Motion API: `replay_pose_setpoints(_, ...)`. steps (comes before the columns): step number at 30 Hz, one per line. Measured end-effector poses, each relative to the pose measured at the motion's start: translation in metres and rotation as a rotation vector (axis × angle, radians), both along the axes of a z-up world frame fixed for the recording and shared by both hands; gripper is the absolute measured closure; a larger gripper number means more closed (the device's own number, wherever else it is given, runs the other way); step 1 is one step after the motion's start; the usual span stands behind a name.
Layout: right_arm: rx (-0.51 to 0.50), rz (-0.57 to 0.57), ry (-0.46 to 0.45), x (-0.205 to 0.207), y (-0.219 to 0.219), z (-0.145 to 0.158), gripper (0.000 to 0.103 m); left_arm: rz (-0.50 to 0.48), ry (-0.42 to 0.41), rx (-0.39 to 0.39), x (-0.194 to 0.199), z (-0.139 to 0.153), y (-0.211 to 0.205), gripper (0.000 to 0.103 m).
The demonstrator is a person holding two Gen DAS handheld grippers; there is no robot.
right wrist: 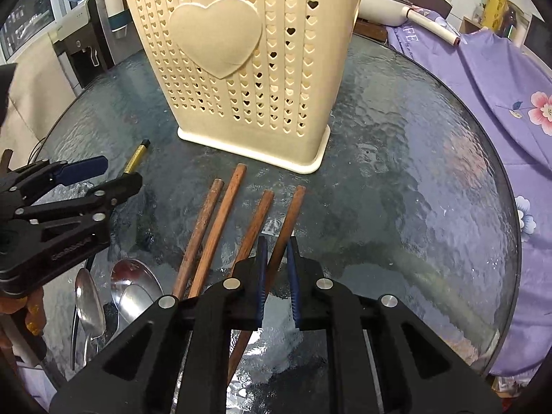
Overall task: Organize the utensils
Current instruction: 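Grasp a brown chopstick with right tool while left tool grasps a gold-tipped black chopstick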
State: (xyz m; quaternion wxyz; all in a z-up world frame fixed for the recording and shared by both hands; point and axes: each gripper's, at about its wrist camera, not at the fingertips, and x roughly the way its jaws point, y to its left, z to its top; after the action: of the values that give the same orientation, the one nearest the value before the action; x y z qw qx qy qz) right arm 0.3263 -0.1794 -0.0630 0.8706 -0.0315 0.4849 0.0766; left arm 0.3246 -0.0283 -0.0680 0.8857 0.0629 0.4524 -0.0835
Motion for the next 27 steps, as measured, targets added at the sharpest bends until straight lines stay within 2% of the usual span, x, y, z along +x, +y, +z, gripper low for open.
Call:
replay_pose_setpoints(3, -0.004, 0.0, 0.0, 0.0025, 0.0025, 0.0005, 0.091, 0.009, -0.002, -0.011, 0.0009, 0.0003, -0.0019, 0.055)
replay_pose_setpoints(7, -0.009, 0.003, -0.002, 0.0028, 0.006, 0.001, 0.092, -0.001, -0.007, -0.007, 0.004, 0.0014, -0.0065, 0.079)
replay_pose_setpoints(11, -0.009, 0.012, -0.004, 0.0012, 0.0061, 0.0011, 0.094, 0.009, -0.02, 0.008, 0.0021, 0.001, -0.0071, 0.094)
replay_pose_setpoints(21, -0.018, 0.025, -0.008, -0.0037, 0.0105, -0.0005, 0.095, 0.011, -0.022, -0.001, -0.0045, 0.0009, -0.007, 0.096)
replay_pose_setpoints(27, 0.013, 0.027, -0.02, -0.0052, 0.0057, -0.0007, 0.095, 0.017, -0.027, -0.006, -0.0051, 0.0013, -0.0074, 0.096)
